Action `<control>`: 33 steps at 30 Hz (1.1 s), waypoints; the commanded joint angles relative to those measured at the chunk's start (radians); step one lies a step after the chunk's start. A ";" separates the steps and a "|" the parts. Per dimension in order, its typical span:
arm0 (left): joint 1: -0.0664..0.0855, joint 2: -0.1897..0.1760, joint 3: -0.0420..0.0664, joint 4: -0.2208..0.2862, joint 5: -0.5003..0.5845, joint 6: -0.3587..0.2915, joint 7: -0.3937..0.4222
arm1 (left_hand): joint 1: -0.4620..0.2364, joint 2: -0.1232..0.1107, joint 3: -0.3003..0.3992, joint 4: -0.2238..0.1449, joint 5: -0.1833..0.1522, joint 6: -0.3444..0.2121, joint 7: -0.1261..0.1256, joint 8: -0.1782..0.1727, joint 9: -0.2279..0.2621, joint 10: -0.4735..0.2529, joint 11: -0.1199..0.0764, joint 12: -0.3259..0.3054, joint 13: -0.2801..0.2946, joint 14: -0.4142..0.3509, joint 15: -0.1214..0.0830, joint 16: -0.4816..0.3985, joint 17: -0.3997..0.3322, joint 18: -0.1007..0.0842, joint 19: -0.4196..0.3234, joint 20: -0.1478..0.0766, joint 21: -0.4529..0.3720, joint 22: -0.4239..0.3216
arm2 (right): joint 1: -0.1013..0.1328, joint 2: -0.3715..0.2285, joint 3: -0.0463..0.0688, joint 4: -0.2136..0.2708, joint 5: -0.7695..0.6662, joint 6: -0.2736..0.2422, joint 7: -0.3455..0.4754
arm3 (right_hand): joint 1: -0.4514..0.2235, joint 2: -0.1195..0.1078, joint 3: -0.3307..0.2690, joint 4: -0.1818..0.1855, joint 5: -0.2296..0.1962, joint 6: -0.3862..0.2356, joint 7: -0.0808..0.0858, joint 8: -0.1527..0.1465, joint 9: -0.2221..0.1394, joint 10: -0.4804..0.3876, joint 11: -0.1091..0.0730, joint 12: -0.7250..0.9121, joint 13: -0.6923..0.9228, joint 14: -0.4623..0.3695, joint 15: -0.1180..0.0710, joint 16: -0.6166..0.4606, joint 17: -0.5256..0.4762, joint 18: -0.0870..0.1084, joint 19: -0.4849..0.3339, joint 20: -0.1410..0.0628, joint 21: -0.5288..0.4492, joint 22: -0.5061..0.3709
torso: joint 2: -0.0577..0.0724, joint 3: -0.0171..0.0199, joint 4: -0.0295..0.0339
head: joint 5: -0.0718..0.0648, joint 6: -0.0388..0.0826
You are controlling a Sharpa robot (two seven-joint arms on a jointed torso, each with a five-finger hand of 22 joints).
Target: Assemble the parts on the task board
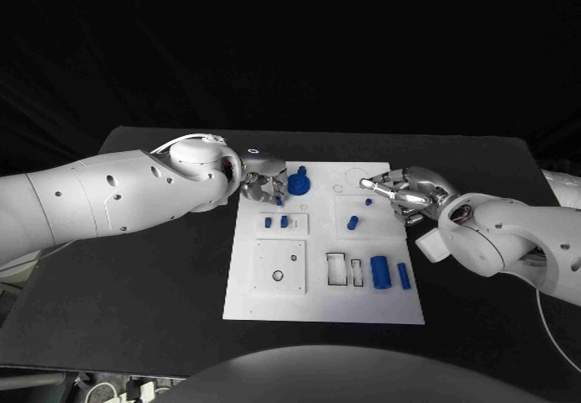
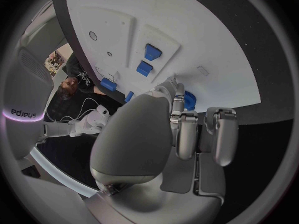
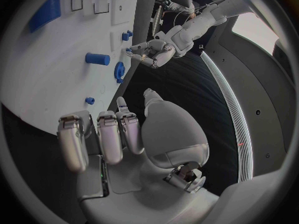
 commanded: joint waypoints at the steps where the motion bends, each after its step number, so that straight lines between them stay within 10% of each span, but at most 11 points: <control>1: -0.005 0.006 -0.003 0.003 0.002 0.037 0.015 | -0.006 -0.006 0.008 0.000 0.003 -0.008 -0.002 -0.004 -0.002 -0.008 -0.003 -0.003 -0.001 0.106 0.009 0.003 0.263 -0.008 0.105 -0.004 0.002 0.263 | -0.001 0.001 0.000 0.001 -0.003 0.012 0.003 | 0.007 0.000 -0.003 -0.002 0.005 0.005 0.001 -0.003 0.000 0.105 0.009 0.004 0.263 0.106 0.006 0.004 0.263 -0.014 0.105 0.004 0.004 0.263 | 0.000 0.0004 0.0003 | -0.001 0.000; 33: -0.006 0.003 -0.003 0.004 0.013 0.041 0.032 | -0.013 -0.013 0.011 -0.001 0.003 -0.030 0.000 -0.007 -0.013 -0.013 0.001 0.002 0.001 0.106 0.012 0.003 0.263 -0.008 0.105 -0.001 0.002 0.263 | -0.001 0.003 0.000 0.001 -0.003 0.016 -0.004 | 0.007 0.000 -0.003 -0.002 0.005 0.005 0.001 -0.003 0.000 0.105 0.009 0.004 0.263 0.106 0.006 0.004 0.263 -0.014 0.105 0.004 0.004 0.263 | 0.001 0.0001 0.0007 | -0.004 0.000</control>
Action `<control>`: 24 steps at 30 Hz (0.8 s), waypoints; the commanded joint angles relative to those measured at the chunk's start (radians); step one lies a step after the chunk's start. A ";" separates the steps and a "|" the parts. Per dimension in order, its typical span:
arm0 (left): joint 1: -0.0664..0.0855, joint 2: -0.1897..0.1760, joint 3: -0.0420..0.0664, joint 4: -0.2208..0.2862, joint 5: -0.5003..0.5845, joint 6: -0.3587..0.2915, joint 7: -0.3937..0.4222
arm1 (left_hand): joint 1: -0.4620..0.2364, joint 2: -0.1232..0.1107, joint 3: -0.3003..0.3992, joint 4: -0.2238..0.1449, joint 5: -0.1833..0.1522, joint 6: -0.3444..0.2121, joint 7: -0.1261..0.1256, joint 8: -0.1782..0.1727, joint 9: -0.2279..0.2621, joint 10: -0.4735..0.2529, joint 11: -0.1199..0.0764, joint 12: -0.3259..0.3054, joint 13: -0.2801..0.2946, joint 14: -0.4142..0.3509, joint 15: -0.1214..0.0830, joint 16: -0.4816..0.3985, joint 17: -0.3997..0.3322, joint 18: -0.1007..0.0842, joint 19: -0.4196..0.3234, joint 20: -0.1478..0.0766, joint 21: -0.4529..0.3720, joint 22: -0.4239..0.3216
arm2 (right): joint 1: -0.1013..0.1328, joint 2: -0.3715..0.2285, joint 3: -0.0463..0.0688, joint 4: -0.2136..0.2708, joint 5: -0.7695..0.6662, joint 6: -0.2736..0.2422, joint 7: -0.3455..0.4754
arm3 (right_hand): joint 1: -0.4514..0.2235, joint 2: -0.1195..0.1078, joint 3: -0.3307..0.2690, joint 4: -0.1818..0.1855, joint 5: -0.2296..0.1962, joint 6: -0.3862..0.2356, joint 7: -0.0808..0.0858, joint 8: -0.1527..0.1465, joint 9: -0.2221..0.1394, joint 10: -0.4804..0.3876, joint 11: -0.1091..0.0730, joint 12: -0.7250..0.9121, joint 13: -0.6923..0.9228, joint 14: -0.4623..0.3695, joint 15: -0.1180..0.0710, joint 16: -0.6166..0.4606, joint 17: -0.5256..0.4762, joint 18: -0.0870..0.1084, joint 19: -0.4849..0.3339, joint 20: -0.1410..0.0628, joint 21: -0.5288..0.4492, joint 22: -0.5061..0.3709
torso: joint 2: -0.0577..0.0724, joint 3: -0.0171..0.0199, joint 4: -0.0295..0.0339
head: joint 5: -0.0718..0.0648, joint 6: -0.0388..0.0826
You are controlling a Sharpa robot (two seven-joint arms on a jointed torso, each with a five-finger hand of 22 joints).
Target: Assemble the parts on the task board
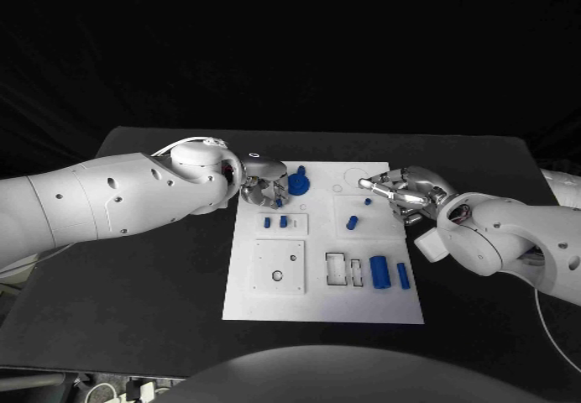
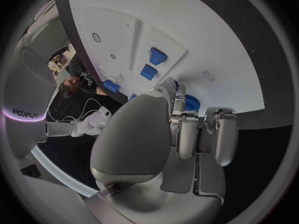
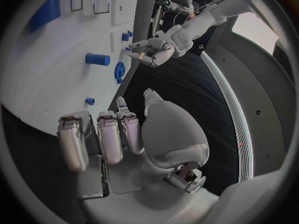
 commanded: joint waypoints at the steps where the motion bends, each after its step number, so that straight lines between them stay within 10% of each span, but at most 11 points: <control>1: 0.000 0.001 0.000 0.004 0.007 0.026 0.012 | -0.002 -0.003 0.006 0.000 0.003 0.000 0.000 0.004 -0.001 -0.002 -0.003 0.002 0.001 0.106 0.005 0.003 0.263 -0.008 0.105 -0.001 0.002 0.263 | -0.001 0.001 0.000 0.001 -0.003 0.015 -0.001 | 0.007 0.000 -0.003 -0.002 0.005 0.005 0.001 -0.003 0.000 0.105 0.009 0.004 0.263 0.106 0.006 0.004 0.263 -0.014 0.105 0.004 0.004 0.263 | 0.001 -0.0003 0.0002 | 0.000 0.000; 24: 0.000 0.003 0.000 0.000 0.007 0.012 -0.010 | -0.026 -0.043 -0.007 0.002 0.003 -0.086 -0.025 -0.005 -0.032 -0.072 0.021 -0.002 0.000 0.106 0.022 0.003 0.263 -0.008 0.105 0.007 0.002 0.263 | -0.001 0.000 0.000 0.001 -0.003 0.023 -0.006 | 0.009 0.000 -0.003 -0.003 0.006 0.006 0.002 -0.003 0.000 0.105 0.010 0.004 0.263 0.106 0.006 0.004 0.263 -0.014 0.105 0.005 0.004 0.263 | 0.000 -0.0002 -0.0003 | 0.001 0.000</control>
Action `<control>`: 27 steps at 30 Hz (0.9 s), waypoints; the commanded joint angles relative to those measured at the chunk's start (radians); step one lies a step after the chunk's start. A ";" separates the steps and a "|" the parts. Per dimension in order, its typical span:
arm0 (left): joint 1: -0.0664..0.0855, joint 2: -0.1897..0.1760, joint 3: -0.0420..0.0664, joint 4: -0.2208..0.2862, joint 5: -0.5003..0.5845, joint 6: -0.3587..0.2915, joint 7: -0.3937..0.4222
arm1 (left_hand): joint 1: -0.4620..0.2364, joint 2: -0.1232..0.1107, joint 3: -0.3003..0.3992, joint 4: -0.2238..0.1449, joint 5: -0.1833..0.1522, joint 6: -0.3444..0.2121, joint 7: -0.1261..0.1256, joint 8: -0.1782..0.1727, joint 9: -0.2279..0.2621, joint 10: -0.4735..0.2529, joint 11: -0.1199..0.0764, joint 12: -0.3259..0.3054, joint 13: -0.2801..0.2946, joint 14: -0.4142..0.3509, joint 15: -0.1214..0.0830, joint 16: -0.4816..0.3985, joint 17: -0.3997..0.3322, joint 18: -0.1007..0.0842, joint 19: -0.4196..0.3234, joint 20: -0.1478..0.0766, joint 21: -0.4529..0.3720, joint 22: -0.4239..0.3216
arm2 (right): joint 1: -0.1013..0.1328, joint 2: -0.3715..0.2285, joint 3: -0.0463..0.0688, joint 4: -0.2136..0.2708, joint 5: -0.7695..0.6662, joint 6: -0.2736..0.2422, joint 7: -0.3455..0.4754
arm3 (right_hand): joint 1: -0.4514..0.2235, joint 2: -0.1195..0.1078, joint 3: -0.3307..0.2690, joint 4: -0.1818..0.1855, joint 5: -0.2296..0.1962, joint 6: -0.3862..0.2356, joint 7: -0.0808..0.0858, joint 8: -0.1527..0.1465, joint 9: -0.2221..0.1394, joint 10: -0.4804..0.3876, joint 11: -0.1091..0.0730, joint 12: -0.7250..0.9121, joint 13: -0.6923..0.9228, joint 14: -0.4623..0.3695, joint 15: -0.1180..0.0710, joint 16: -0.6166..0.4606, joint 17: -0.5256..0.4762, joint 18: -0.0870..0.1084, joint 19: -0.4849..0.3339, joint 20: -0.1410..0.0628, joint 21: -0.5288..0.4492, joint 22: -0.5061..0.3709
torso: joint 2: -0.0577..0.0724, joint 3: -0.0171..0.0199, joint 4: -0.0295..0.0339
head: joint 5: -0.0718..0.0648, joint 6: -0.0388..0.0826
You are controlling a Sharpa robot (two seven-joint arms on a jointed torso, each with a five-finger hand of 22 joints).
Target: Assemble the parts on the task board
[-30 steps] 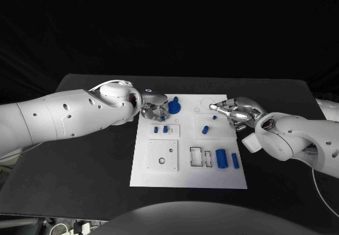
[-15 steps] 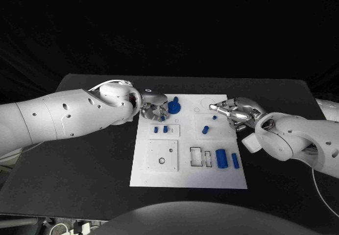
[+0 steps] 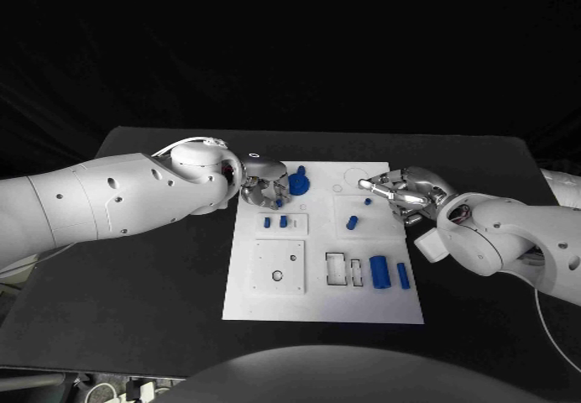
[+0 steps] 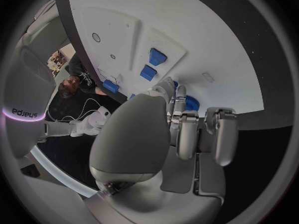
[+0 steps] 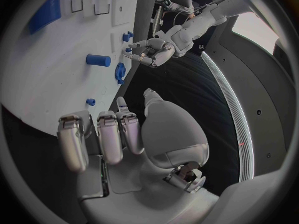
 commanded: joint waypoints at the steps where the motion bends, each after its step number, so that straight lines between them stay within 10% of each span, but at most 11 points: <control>1: 0.000 0.002 0.000 0.001 0.004 0.008 -0.002 | -0.005 -0.011 -0.007 0.002 0.003 -0.017 -0.004 -0.003 -0.005 -0.013 0.001 -0.002 0.000 0.106 0.008 0.003 0.263 -0.008 0.105 0.008 0.002 0.263 | -0.001 0.000 0.000 0.001 -0.003 0.019 -0.001 | 0.009 0.000 -0.003 -0.003 0.006 0.006 0.002 -0.003 0.000 0.105 0.010 0.004 0.263 0.106 0.006 0.004 0.263 -0.014 0.105 0.005 0.004 0.263 | 0.000 0.0001 -0.0004 | 0.001 0.000; 17: 0.000 -0.008 0.001 0.008 0.004 -0.053 0.005 | -0.079 -0.045 -0.066 0.002 0.001 -0.056 -0.003 0.001 -0.022 -0.036 0.012 0.001 0.002 0.106 0.017 0.003 0.263 -0.008 0.105 0.017 0.002 0.263 | -0.001 -0.002 0.000 0.001 -0.004 0.026 -0.005 | 0.010 0.001 -0.004 -0.003 0.006 0.007 0.002 -0.003 0.000 0.105 0.010 0.004 0.263 0.106 0.007 0.004 0.263 -0.014 0.105 0.005 0.004 0.263 | 0.000 -0.0005 0.0007 | 0.001 0.000; 27: 0.014 -0.076 0.003 0.058 0.055 -0.192 0.043 | -0.253 -0.099 -0.485 0.010 0.010 -0.092 0.025 0.004 -0.040 -0.067 0.012 0.004 0.003 0.106 0.015 0.003 0.263 -0.008 0.105 0.018 0.002 0.263 | -0.001 -0.001 0.000 -0.002 -0.003 0.009 0.000 | 0.010 0.001 -0.004 -0.003 0.006 0.007 0.002 -0.003 0.000 0.105 0.011 0.004 0.263 0.106 0.007 0.004 0.263 -0.014 0.105 0.005 0.004 0.263 | -0.001 0.0001 0.0023 | -0.003 0.000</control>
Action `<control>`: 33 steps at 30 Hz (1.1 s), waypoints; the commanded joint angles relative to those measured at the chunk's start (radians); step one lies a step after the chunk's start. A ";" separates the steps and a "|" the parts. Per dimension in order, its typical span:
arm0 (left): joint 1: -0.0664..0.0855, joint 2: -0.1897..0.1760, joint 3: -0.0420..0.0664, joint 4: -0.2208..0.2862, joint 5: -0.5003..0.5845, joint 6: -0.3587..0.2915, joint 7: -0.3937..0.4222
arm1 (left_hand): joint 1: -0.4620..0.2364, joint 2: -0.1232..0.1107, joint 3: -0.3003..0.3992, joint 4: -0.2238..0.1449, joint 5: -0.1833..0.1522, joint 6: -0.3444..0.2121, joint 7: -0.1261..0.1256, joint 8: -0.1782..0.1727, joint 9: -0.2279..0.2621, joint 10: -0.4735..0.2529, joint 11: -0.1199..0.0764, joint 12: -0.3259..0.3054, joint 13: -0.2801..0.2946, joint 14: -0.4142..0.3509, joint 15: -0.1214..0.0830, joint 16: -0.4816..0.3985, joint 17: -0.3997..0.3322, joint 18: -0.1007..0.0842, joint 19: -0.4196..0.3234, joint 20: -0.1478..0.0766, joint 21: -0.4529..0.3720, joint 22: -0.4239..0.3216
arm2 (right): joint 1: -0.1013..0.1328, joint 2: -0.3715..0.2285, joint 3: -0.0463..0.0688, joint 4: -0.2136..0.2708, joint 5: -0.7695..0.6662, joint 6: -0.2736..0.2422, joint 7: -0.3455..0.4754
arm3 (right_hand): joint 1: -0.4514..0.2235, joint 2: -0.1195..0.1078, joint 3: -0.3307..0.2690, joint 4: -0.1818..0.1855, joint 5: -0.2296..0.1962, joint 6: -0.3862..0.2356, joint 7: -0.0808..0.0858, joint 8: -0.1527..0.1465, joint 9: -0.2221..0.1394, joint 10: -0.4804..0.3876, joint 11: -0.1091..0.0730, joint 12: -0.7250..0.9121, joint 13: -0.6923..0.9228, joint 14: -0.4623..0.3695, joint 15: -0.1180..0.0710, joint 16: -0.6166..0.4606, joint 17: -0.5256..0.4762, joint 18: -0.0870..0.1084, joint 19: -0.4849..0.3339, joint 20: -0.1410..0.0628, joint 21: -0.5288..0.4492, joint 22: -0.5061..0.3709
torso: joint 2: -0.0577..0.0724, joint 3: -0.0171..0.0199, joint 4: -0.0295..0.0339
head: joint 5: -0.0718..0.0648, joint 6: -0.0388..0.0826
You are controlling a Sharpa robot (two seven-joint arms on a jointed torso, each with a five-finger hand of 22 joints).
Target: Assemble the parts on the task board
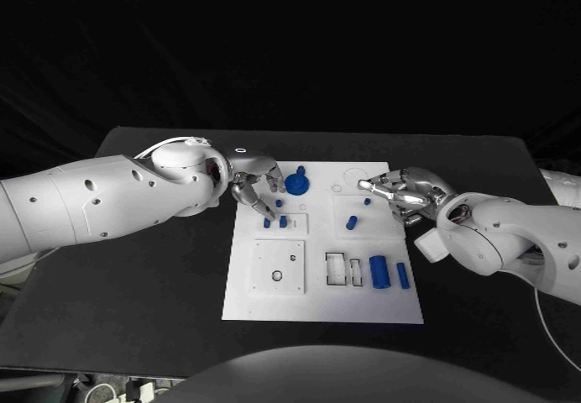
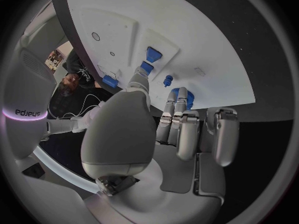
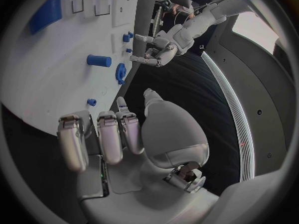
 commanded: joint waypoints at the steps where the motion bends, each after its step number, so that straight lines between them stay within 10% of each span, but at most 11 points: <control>1: 0.009 -0.013 0.002 0.015 0.040 -0.115 0.036 | -0.015 -0.014 -0.095 0.002 0.003 -0.004 0.014 0.004 -0.003 -0.015 0.000 0.004 0.000 0.102 0.004 0.003 0.263 -0.008 0.105 0.004 0.002 0.263 | -0.001 0.002 0.000 -0.001 -0.003 0.001 0.006 | 0.010 0.001 -0.004 -0.003 0.006 0.007 0.002 -0.003 0.000 0.101 0.007 0.004 0.263 0.106 0.007 0.004 0.263 -0.014 0.105 0.005 0.004 0.263 | 0.000 -0.0001 0.0012 | 0.000 0.000; 9: 0.017 -0.048 0.003 0.030 0.305 -0.355 0.137 | -0.059 -0.013 -0.132 0.003 0.014 0.038 0.049 0.023 0.004 0.013 -0.003 0.023 0.006 0.100 0.000 0.000 0.258 -0.006 0.100 0.004 -0.002 0.261 | 0.009 0.002 0.000 0.005 -0.023 -0.025 0.024 | 0.043 0.003 -0.011 -0.016 0.005 0.048 0.004 0.001 0.003 0.070 0.012 -0.013 0.246 0.106 0.013 0.004 0.263 -0.014 0.105 0.013 0.004 0.263 | -0.001 0.0003 -0.0013 | 0.002 0.000; 12: 0.017 -0.052 0.002 0.034 0.546 -0.458 0.198 | -0.067 0.027 -0.103 0.002 0.030 0.081 0.043 0.040 0.011 0.062 -0.010 0.046 0.010 0.093 -0.006 -0.009 0.242 0.001 0.079 0.002 -0.024 0.252 | 0.036 0.002 0.000 0.006 -0.083 -0.031 0.025 | 0.091 0.016 0.002 -0.019 -0.017 0.098 -0.013 0.008 0.007 -0.460 0.002 -0.501 -0.169 0.106 -0.010 0.004 0.263 -0.014 0.105 0.002 0.004 0.263 | 0.001 0.0007 -0.0013 | -0.005 0.000; 14: 0.015 -0.053 0.002 0.044 0.716 -0.518 0.241 | -0.069 0.047 -0.088 0.001 0.042 0.098 0.037 0.044 0.013 0.084 -0.017 0.055 0.010 0.072 -0.012 -0.037 0.195 0.014 0.036 -0.002 -0.069 0.234 | 0.057 0.003 0.000 0.004 -0.159 -0.036 0.021 | 0.128 0.026 0.022 -0.021 -0.067 0.135 -0.007 0.017 0.011 -0.598 -0.019 -0.741 -0.362 0.106 -0.011 0.004 0.263 -0.014 0.105 -0.008 0.004 0.263 | 0.001 0.0001 -0.0015 | -0.017 0.000; 25: -0.021 -0.071 0.001 0.126 1.263 -0.631 0.403 | -0.073 0.093 -0.058 -0.001 0.075 0.107 0.033 0.028 0.008 0.093 -0.022 0.046 0.004 -0.008 -0.020 -0.160 0.027 0.060 -0.108 -0.013 -0.252 0.160 | 0.113 0.022 0.001 -0.036 -0.855 -0.041 -0.125 | 0.307 -0.053 0.147 -0.020 -0.175 0.257 -0.047 -0.044 0.011 -0.420 0.001 -1.374 -1.021 0.106 -0.003 0.004 0.263 -0.014 0.105 -0.006 0.004 0.263 | 0.002 -0.0006 0.0003 | -0.097 0.012; 33: -0.028 -0.078 0.001 0.151 1.326 -0.630 0.422 | -0.075 0.106 -0.050 -0.001 0.078 0.107 0.033 0.024 0.007 0.093 -0.022 0.044 0.004 -0.016 -0.020 -0.177 0.007 0.064 -0.119 -0.014 -0.276 0.150 | 0.090 0.036 0.001 -0.053 -1.063 0.043 -0.217 | 0.310 -0.078 0.158 -0.023 -0.198 0.247 -0.048 -0.096 -0.015 -0.423 0.021 -1.454 -1.131 0.106 0.012 0.004 0.263 -0.014 0.105 0.010 0.004 0.263 | 0.002 -0.0015 0.0009 | -0.103 0.014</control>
